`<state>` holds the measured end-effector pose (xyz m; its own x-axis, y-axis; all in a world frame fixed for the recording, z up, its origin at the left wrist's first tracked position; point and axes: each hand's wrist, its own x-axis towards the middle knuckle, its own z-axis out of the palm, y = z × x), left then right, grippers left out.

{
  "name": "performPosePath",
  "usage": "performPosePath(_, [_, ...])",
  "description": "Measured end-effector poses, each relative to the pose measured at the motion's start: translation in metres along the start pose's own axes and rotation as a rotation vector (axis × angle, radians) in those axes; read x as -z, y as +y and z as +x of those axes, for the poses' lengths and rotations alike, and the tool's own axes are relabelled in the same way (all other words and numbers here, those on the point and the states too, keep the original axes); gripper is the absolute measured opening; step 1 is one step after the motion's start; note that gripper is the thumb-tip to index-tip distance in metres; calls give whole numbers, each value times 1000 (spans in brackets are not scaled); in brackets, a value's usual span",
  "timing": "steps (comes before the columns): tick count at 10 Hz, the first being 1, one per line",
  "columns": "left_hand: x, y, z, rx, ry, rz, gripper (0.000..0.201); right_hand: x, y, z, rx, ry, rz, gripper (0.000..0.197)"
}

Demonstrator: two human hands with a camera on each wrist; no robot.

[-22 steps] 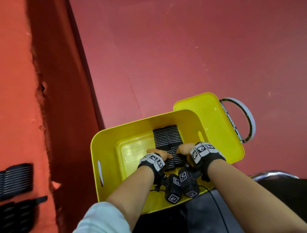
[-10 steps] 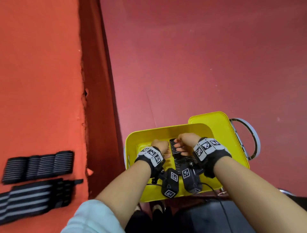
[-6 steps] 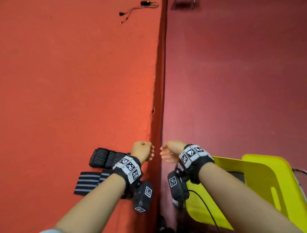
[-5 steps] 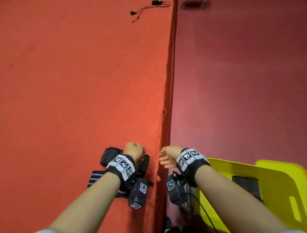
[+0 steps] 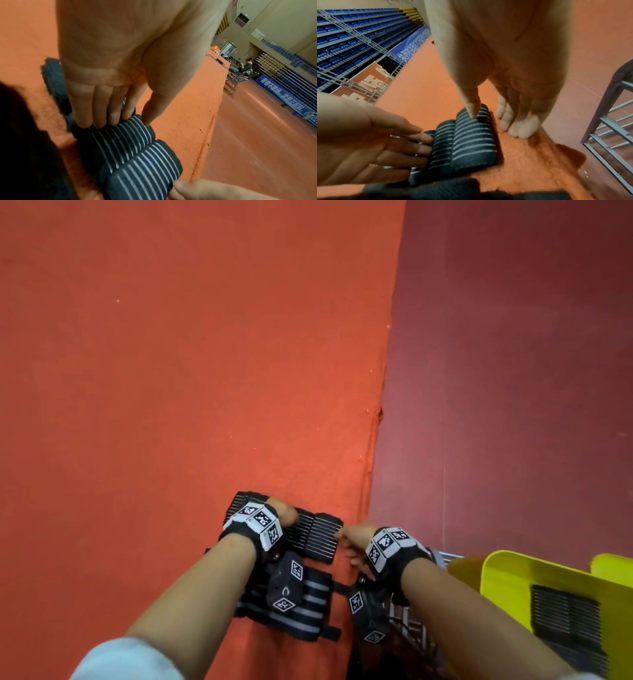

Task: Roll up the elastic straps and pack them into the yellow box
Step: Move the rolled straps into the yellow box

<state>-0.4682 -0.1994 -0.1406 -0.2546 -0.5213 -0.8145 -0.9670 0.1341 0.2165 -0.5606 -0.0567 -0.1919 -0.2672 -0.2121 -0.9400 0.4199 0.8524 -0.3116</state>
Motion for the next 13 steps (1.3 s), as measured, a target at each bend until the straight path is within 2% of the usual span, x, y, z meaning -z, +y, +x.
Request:
performPosePath(1, [-4, 3, 3, -34, -29, 47, 38, -7, 1, 11, 57, 25, -15, 20])
performPosePath(2, [-11, 8, 3, -67, -64, 116, 38, -12, 3, 17, 93, 7, 19, 21])
performPosePath(4, [-16, 15, 4, -50, -78, 151, 42, -9, 4, 18, 74, -68, 67, 10])
performPosePath(6, [-13, 23, 2, 65, -31, 88, 58, 7, 3, -1, 120, -86, 162, 8])
performPosePath(7, [-10, 31, -3, 43, -57, -25, 56, 18, 0, -14, 173, -73, 199, 5])
performPosePath(8, [-8, 40, -8, -11, -74, -188, 49, 35, 0, -33, 219, -73, 246, 7])
performPosePath(9, [-8, 58, -30, -58, -119, -297, 47, 59, 6, -61, 259, -86, 364, 6])
performPosePath(10, [-19, 87, -71, -166, -160, -373, 37, 92, 24, -95, 304, -79, 500, 10])
performPosePath(11, [-46, 118, -109, -260, -278, -414, 24, 133, 56, -123, 336, -25, 573, 10])
performPosePath(12, [-88, 146, -135, -305, -338, -384, 24, 178, 97, -142, 349, 9, 592, 14])
performPosePath(13, [-140, 171, -155, -305, -398, -323, 14, 216, 139, -150, 304, 85, 590, 16])
